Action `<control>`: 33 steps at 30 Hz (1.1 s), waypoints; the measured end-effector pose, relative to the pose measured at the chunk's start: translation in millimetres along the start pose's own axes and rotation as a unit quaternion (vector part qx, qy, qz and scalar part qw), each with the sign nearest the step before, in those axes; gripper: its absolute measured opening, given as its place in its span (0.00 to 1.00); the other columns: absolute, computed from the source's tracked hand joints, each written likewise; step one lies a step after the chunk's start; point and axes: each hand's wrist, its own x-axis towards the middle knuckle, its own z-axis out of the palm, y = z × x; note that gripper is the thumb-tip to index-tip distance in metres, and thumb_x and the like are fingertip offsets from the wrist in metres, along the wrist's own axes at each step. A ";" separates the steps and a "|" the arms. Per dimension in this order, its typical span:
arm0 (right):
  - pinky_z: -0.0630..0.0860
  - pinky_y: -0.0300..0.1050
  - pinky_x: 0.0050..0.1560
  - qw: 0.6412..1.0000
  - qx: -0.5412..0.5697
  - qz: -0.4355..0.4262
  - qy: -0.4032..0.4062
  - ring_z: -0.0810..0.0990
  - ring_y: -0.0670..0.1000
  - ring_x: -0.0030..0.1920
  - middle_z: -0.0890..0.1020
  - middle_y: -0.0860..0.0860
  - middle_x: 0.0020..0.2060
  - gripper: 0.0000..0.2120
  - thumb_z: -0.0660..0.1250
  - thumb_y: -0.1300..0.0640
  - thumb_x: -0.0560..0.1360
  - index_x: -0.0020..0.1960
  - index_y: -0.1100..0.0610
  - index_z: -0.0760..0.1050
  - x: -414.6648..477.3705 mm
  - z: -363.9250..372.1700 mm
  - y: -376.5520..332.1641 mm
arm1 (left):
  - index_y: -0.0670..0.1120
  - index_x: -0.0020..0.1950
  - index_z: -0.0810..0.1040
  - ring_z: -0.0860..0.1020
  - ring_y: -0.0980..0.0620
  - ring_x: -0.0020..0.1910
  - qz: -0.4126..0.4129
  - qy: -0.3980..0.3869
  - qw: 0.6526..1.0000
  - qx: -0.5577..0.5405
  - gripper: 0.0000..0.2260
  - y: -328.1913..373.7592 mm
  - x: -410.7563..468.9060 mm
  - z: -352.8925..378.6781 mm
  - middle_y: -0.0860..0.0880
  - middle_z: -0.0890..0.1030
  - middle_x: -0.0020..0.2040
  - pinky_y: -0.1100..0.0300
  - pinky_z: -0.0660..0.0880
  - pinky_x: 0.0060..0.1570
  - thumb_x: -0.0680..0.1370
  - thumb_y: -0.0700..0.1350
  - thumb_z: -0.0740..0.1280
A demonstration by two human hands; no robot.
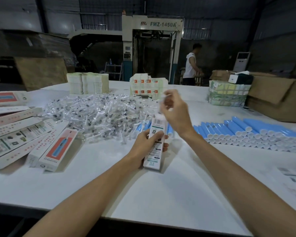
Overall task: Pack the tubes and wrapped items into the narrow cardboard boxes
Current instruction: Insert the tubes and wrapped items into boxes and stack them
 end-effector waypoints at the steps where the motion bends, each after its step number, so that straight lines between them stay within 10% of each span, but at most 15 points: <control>1: 0.81 0.36 0.48 0.998 0.050 0.028 0.036 0.85 0.45 0.43 0.84 0.50 0.44 0.15 0.69 0.62 0.82 0.64 0.51 0.69 -6.4 -14.8 3.1 | 0.44 0.66 0.81 0.89 0.40 0.51 0.011 -0.006 1.000 0.011 0.14 0.2 -1.2 0.6 0.43 0.89 0.56 0.53 0.85 0.43 0.83 0.48 0.74; 11: 0.83 0.50 0.54 0.908 0.293 0.240 0.178 0.87 0.55 0.45 0.85 0.60 0.49 0.16 0.74 0.65 0.77 0.63 0.61 0.74 -26.7 -57.4 29.6 | 0.49 0.70 0.78 0.89 0.42 0.51 0.054 -0.001 0.994 0.093 0.17 0.9 -9.0 8.1 0.47 0.89 0.57 0.52 0.86 0.44 0.83 0.53 0.73; 23: 0.83 0.48 0.49 0.977 0.125 0.171 -0.003 0.85 0.53 0.49 0.86 0.53 0.44 0.07 0.72 0.61 0.79 0.57 0.56 0.80 -25.2 -52.4 21.4 | 0.60 0.62 0.82 0.89 0.42 0.50 0.118 -0.062 0.979 0.154 0.11 -0.1 -10.1 21.9 0.49 0.88 0.57 0.51 0.86 0.47 0.80 0.59 0.74; 27: 0.73 0.33 0.48 0.986 0.054 0.144 -0.069 0.78 0.42 0.51 0.82 0.48 0.49 0.05 0.71 0.57 0.81 0.54 0.53 0.85 -30.2 -44.6 21.1 | 0.64 0.75 0.69 0.89 0.40 0.49 0.103 -0.060 0.982 0.149 0.26 -0.5 -9.6 19.5 0.48 0.89 0.58 0.51 0.86 0.47 0.80 0.59 0.75; 33: 0.68 0.41 0.66 0.977 0.025 0.186 -0.103 0.71 0.46 0.69 0.73 0.47 0.66 0.08 0.69 0.48 0.83 0.59 0.48 0.82 -40.9 -35.3 23.2 | 0.78 0.78 0.53 0.89 0.36 0.49 0.127 -0.042 0.984 0.114 0.38 1.6 -11.6 13.9 0.47 0.88 0.60 0.42 0.86 0.53 0.82 0.53 0.75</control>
